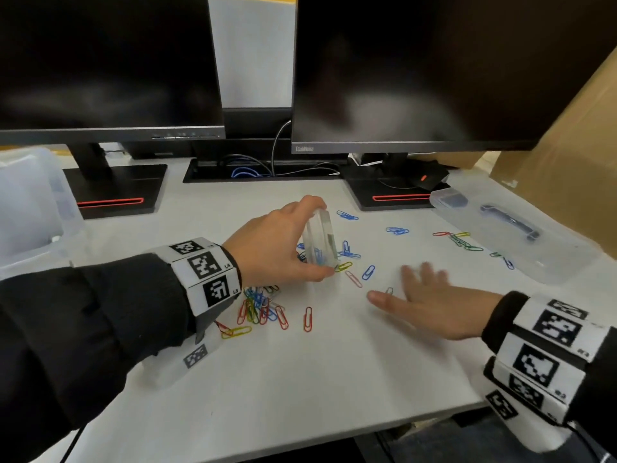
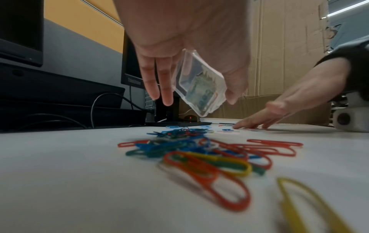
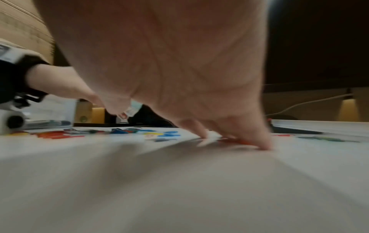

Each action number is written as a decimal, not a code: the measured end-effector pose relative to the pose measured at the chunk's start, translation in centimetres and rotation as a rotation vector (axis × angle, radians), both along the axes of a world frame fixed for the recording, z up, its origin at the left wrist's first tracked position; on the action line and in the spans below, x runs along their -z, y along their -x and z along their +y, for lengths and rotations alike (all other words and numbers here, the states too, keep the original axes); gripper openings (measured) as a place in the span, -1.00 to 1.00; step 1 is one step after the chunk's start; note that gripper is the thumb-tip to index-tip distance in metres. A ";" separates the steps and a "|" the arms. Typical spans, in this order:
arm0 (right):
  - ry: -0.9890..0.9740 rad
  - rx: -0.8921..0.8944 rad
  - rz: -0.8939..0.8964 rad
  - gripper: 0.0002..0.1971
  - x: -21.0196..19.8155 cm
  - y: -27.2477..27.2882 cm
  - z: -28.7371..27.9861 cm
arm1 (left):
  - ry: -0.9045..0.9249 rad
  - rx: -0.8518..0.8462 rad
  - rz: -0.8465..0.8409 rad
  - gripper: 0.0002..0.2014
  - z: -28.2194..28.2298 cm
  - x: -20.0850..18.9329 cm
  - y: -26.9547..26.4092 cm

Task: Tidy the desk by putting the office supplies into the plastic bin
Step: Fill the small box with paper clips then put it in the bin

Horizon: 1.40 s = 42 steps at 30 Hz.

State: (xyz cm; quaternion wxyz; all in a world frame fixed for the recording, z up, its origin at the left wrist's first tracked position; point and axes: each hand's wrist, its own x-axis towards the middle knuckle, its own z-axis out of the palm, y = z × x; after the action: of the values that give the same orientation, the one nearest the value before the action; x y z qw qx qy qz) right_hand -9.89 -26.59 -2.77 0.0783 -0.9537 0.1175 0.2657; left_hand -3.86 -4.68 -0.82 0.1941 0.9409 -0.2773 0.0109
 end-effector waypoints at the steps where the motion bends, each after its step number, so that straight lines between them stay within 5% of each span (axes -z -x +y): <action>1: -0.073 -0.067 0.005 0.10 0.0 -0.2 0.6 | -0.006 -0.003 -0.003 -0.15 0.0 0.0 -0.1; 3: -0.108 -0.109 -0.040 0.19 0.4 -1.3 0.2 | 0.002 -0.013 0.001 -0.14 0.1 0.0 -0.2; 9: 0.209 0.272 -0.161 0.13 -0.1 -4.0 -5.1 | 0.040 -0.036 0.030 -0.14 0.0 0.0 -0.5; 15: 0.341 0.385 -0.192 0.11 -0.2 -4.8 -7.5 | 0.050 -0.048 0.040 -0.14 -0.2 0.2 -1.0; 19: 0.303 0.384 -0.095 0.10 -0.3 -4.8 -8.4 | 0.057 -0.044 0.039 -0.15 -0.2 0.2 -1.2; 24: 0.221 0.326 0.034 -0.21 -1.1 -4.6 -6.6 | 0.062 -0.037 0.045 -0.16 -0.2 0.3 -1.2; 29: 0.409 0.207 0.115 0.01 -0.4 -4.3 -6.1 | 0.057 -0.028 0.052 -0.16 -0.2 0.3 -1.2; 42: 0.268 0.238 0.027 -0.05 0.0 -5.2 -6.5 | 0.068 -0.022 0.053 -0.16 -0.5 0.3 -1.5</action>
State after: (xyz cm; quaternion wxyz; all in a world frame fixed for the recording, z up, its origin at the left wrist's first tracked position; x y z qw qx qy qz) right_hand -4.73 -33.04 -2.80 -0.0200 -0.9313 0.2650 0.2493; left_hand -2.32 -5.17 -1.08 0.2329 0.9368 -0.2612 -0.0028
